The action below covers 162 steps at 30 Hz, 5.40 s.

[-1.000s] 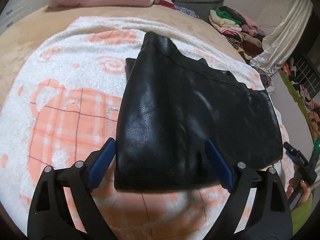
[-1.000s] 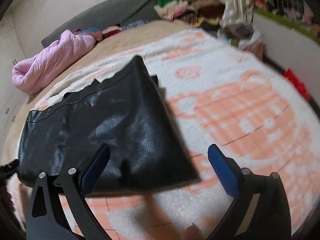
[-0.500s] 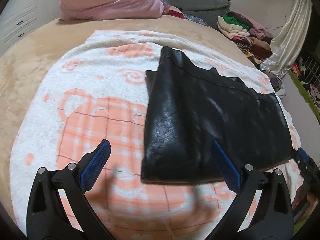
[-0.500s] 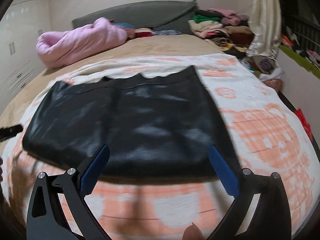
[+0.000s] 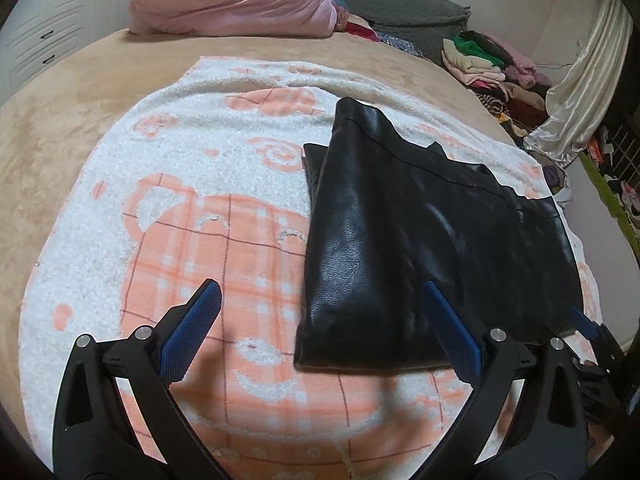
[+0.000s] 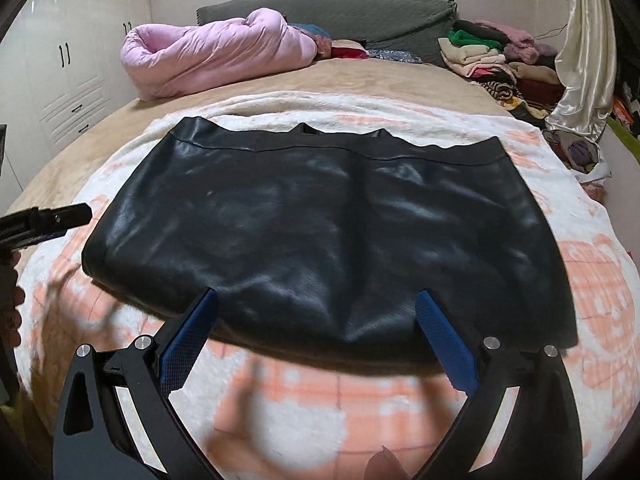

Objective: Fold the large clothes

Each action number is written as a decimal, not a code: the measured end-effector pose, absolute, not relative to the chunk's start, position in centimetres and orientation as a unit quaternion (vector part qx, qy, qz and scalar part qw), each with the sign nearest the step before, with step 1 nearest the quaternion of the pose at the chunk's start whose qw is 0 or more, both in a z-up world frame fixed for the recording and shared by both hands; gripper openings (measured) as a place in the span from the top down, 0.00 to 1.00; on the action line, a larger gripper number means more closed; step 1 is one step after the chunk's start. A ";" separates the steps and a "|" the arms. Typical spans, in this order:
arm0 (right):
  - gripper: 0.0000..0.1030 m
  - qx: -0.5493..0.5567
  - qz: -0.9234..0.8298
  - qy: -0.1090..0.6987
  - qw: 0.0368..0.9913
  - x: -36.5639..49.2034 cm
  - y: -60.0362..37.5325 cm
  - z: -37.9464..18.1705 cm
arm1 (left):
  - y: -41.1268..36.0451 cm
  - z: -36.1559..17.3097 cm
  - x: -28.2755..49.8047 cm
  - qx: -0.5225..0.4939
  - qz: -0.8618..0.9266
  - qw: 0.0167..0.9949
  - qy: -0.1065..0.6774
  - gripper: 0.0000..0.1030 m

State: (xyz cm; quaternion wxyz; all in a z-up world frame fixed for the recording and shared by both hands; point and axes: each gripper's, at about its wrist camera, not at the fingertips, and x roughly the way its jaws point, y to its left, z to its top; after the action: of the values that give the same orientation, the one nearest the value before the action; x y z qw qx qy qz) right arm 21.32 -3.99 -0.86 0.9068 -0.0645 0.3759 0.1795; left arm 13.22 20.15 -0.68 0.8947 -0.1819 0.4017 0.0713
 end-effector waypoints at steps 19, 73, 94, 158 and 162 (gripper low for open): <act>0.43 -0.044 0.179 0.440 0.879 25.1 -3.1 -4.4 | 20.6 -2.4 21.1 -0.150 0.066 0.877 0.452 0.09; 0.18 -0.252 0.362 0.281 0.852 18.1 7.5 -1.5 | 22.4 -1.6 23.6 -0.245 -0.064 0.871 0.421 0.71; 0.78 -0.281 0.303 0.163 0.896 16.0 7.5 0.7 | 19.8 3.7 21.9 -0.227 -0.086 0.898 0.367 0.75; 0.12 0.184 0.229 0.435 0.851 27.6 -16.8 6.3 | 3.7 -0.5 24.8 -0.180 -0.118 0.858 0.467 0.44; 0.10 0.157 0.235 0.458 0.843 29.6 -16.3 6.7 | 4.0 -0.7 24.8 -0.189 -0.122 0.855 0.466 0.44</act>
State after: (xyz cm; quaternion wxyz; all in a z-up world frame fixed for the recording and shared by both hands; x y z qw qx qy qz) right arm 29.60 -16.34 6.74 0.8429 0.1567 0.4582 0.2345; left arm 24.84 4.01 -0.74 0.8555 -0.1891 0.4663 -0.1225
